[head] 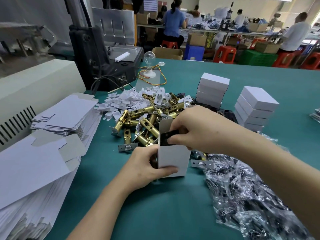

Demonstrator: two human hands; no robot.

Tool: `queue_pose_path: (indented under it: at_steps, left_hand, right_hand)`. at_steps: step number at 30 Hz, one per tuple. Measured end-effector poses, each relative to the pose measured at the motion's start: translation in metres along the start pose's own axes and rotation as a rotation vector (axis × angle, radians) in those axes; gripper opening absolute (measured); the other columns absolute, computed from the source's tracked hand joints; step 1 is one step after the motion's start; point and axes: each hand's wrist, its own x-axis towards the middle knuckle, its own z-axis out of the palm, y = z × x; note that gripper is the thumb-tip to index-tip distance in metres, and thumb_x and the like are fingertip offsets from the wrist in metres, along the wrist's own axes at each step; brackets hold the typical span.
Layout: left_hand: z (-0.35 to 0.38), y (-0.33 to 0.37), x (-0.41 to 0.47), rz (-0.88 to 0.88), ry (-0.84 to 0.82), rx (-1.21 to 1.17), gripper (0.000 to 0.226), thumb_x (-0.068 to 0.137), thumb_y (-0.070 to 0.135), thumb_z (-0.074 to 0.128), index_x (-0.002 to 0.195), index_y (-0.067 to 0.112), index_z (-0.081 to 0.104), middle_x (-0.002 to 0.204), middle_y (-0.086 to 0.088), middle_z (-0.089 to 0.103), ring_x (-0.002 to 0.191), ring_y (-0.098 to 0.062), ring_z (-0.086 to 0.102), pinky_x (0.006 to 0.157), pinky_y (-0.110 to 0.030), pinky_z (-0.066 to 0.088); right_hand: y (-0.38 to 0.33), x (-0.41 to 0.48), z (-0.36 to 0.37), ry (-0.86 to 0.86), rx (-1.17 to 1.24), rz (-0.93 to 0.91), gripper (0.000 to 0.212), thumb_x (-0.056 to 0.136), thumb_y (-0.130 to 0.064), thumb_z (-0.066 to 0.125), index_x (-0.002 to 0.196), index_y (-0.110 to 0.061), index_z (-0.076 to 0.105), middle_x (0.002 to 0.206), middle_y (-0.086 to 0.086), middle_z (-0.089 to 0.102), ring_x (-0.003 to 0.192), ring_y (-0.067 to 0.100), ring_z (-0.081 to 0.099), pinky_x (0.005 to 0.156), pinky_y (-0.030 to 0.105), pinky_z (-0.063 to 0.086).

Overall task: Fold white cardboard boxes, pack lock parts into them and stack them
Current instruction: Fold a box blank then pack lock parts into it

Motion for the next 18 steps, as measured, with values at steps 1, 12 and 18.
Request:
queue_pose_path:
  at_steps: [1, 12, 18]
  left_hand:
    - [0.000, 0.000, 0.000, 0.002, -0.005, 0.005, 0.040, 0.072, 0.045, 0.090, 0.109, 0.041, 0.075, 0.098, 0.014, 0.079, 0.084, -0.002, 0.071, 0.072, -0.017, 0.053]
    - [-0.001, 0.003, 0.000, 0.012, -0.010, 0.018, 0.035, 0.073, 0.043, 0.090, 0.104, 0.050, 0.074, 0.095, 0.015, 0.078, 0.080, -0.003, 0.069, 0.070, -0.019, 0.054]
    - [-0.002, 0.003, 0.000, 0.020, -0.018, 0.022, 0.040, 0.072, 0.051, 0.088, 0.110, 0.044, 0.076, 0.102, 0.019, 0.078, 0.090, -0.001, 0.073, 0.077, -0.020, 0.057]
  right_hand:
    - [-0.002, 0.001, -0.001, -0.018, -0.034, -0.003, 0.025, 0.094, -0.037, 0.066, 0.085, -0.016, 0.076, 0.061, -0.001, 0.067, 0.061, 0.009, 0.060, 0.067, 0.038, 0.056]
    - [-0.007, 0.002, -0.009, -0.148, -0.206, -0.034, 0.037, 0.104, -0.038, 0.052, 0.087, -0.011, 0.070, 0.075, 0.002, 0.064, 0.076, 0.024, 0.058, 0.076, 0.041, 0.054]
    - [0.019, -0.012, -0.026, 0.206, 0.158, -0.028, 0.038, 0.097, -0.052, 0.054, 0.081, -0.025, 0.077, 0.065, -0.007, 0.070, 0.059, 0.005, 0.062, 0.055, 0.017, 0.045]
